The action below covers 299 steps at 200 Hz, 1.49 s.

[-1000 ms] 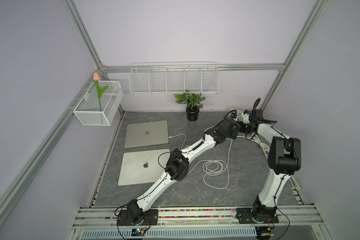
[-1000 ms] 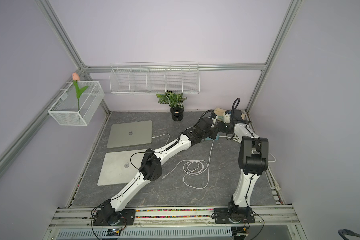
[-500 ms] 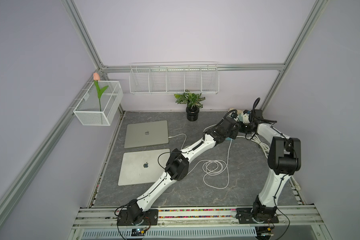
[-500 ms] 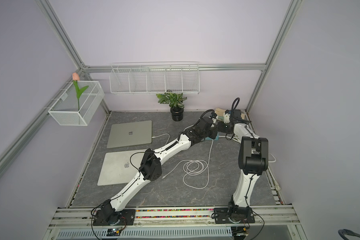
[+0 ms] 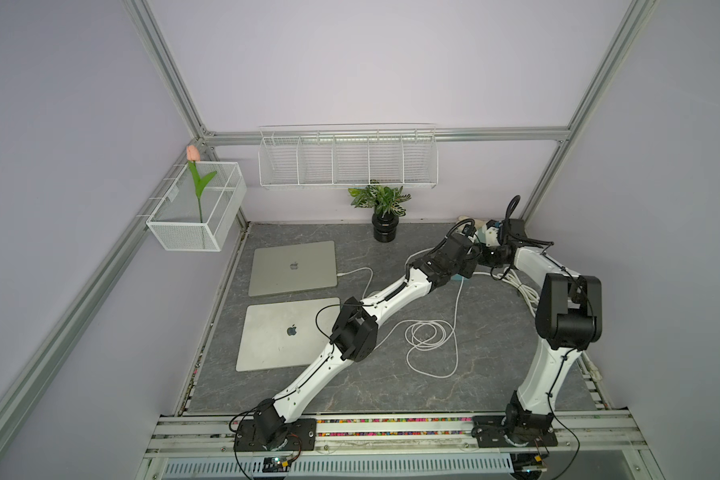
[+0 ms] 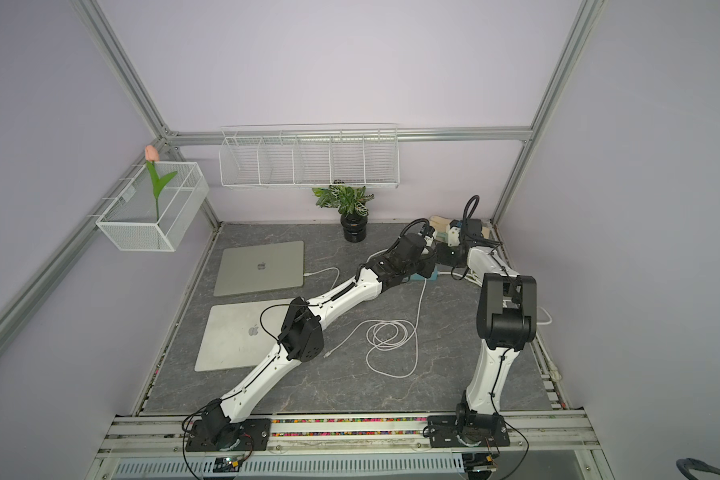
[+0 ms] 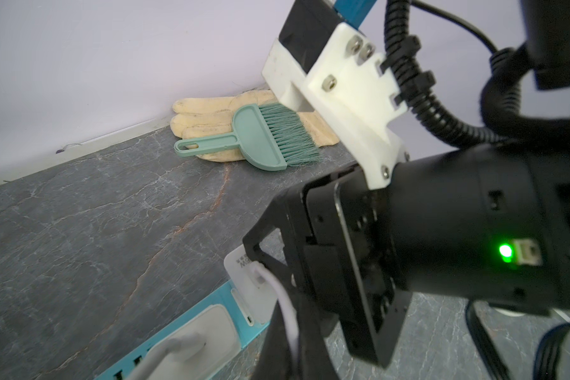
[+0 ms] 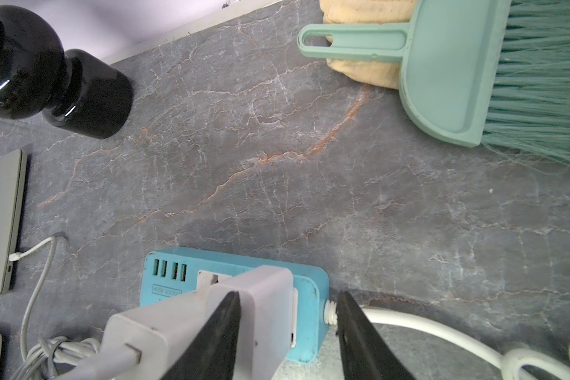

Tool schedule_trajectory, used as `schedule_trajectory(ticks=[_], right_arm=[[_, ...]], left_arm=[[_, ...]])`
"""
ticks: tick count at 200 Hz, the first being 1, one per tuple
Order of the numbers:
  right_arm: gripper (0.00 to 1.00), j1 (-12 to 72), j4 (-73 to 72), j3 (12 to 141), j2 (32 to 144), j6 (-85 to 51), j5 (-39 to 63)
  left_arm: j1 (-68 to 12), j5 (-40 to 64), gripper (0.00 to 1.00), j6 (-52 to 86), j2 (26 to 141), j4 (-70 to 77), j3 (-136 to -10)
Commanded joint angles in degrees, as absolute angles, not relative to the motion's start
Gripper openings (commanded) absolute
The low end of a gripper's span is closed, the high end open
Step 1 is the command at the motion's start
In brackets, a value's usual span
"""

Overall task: Unplug the laptop charger
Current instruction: Remove the charging cable from the plug.

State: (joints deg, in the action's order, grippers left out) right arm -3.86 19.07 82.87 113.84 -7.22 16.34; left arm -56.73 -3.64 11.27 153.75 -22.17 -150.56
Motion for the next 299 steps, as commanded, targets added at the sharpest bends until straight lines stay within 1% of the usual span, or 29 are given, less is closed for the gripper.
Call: schedule_trajectory(ticks=[1, 111, 143, 183, 246, 299], right_arm=[[0.50, -3.20, 31.11, 78.75, 118.96, -4.72, 9.07], [0.49, -3.25, 30.76, 78.44, 118.74, -4.72, 8.68], [0.50, -3.29, 30.43, 78.34, 118.80, -4.92, 8.95], [0.49, -3.34, 30.40, 78.14, 118.48, -4.91, 8.57], [0.49, -3.43, 29.98, 77.96, 118.39, -4.99, 8.40], [0.49, -3.43, 30.23, 78.09, 118.61, -4.98, 8.11]], left_arm=[[-57.75, -2.75, 0.00, 9.91, 148.21, -14.44, -155.93], [-57.88, -3.49, 0.00, 9.07, 146.36, -14.46, -156.75], [-57.74, -7.28, 0.00, 8.68, 145.16, -17.83, -155.62], [-57.40, -8.42, 0.00, 8.78, 143.45, -18.25, -155.73], [-57.39, -4.97, 0.00, 8.82, 143.95, -16.88, -156.97], [-57.39, -5.27, 0.00, 7.53, 143.26, -15.74, -157.84]])
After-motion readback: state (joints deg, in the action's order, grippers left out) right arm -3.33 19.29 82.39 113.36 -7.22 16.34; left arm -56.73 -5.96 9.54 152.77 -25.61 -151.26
